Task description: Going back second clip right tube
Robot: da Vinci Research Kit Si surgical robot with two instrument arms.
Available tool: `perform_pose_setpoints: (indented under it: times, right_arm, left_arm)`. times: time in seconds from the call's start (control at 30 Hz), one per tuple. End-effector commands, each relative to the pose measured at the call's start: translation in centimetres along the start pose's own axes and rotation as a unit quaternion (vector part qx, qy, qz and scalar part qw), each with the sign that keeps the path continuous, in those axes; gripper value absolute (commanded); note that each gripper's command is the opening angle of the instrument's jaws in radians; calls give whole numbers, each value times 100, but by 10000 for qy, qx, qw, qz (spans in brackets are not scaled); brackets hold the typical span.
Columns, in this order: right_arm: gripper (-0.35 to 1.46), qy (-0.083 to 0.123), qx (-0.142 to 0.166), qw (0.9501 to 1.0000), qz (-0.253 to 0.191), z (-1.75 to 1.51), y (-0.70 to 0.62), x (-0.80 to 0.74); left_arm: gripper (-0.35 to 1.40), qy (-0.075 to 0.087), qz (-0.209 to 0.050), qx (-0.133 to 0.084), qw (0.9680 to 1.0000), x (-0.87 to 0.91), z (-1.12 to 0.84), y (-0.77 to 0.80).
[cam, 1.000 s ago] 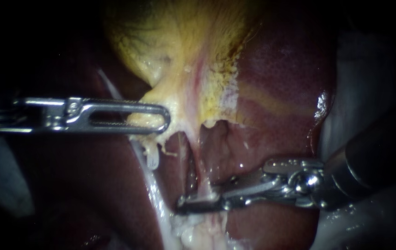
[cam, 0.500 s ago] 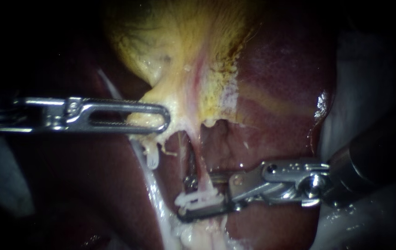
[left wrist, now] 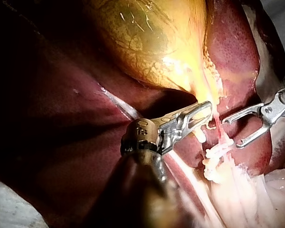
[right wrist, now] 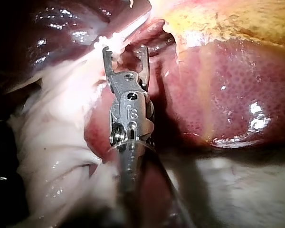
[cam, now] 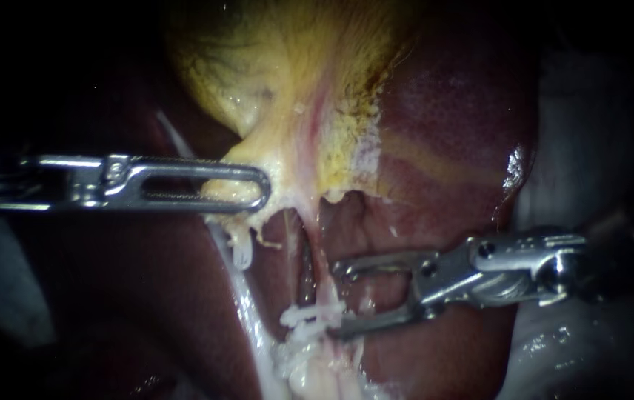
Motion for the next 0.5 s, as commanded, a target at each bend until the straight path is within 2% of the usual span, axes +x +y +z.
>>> perform_pose_setpoints:
  times: [0.03,0.27,0.5]
  right_arm:
    - [50,-8,-51,10000,-60,-6,2,3]
    - [50,40,-207,9986,-478,-53,15,29]
    - [50,267,-287,9975,-589,-65,18,41]
  left_arm:
    - [-35,-2,3,-3,10000,0,0,0]
    - [-35,-2,5,-2,10000,0,0,1]
    - [-35,-15,20,-17,10000,4,6,5]
